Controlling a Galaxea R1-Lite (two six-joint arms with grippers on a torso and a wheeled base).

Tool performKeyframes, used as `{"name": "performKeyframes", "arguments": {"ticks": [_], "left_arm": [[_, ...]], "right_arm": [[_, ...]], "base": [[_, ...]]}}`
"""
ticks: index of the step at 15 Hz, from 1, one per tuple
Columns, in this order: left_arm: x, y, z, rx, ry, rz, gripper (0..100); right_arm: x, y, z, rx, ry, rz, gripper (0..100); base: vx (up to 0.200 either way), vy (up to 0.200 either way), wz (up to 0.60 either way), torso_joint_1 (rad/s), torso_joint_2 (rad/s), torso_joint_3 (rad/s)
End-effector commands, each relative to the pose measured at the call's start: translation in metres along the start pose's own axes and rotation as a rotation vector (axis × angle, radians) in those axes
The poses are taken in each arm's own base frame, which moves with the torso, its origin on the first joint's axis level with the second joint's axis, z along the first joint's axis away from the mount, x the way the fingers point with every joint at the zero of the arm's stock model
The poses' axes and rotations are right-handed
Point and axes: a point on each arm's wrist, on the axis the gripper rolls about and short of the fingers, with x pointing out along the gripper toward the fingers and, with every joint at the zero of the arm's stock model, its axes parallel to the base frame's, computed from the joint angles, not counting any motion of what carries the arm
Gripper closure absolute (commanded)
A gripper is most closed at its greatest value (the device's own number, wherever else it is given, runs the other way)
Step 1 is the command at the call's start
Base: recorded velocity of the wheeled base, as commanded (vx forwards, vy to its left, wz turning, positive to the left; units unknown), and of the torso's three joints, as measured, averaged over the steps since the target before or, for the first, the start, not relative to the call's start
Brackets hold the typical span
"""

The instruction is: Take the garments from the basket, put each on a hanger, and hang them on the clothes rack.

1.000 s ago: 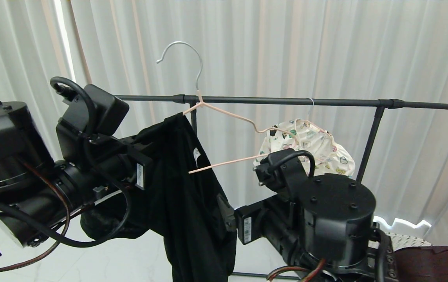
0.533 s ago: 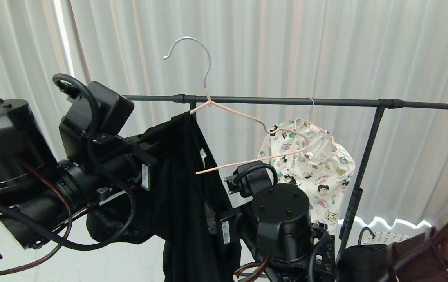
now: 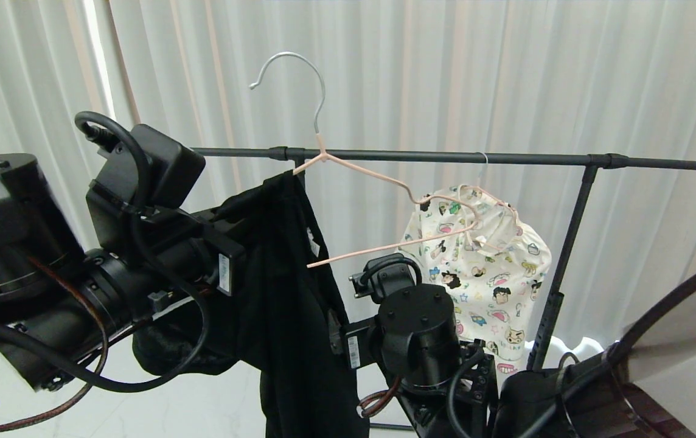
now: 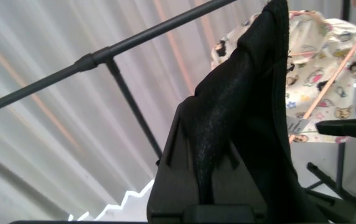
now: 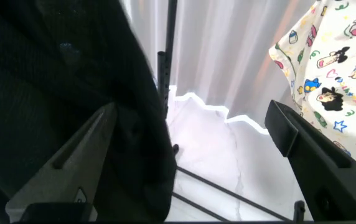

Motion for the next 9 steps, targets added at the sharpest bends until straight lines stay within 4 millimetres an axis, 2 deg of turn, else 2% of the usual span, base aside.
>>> {"name": "performKeyframes", "arguments": {"ticks": [1,5,9], "left_arm": [[0.003,0.001,-0.002,-0.006,0.013,0.019,100],[0.002,0.0,-0.001,-0.02,0.009,0.017,100],[0.001,-0.008,0.004,-0.027,-0.012,-0.019,100]], "right_arm": [[-0.002,-0.003,0.006,0.011,-0.013,-0.003,0],[-0.007,-0.006,0.027,0.047,-0.068,0.0,0],[-0.007,-0.001,0.027,0.048,-0.071,0.017,0]], "base": [[0.0,0.0,0.0,0.0,0.0,0.0],[0.0,0.0,0.0,0.0,0.0,0.0],[0.0,0.0,0.0,0.0,0.0,0.0]]}}
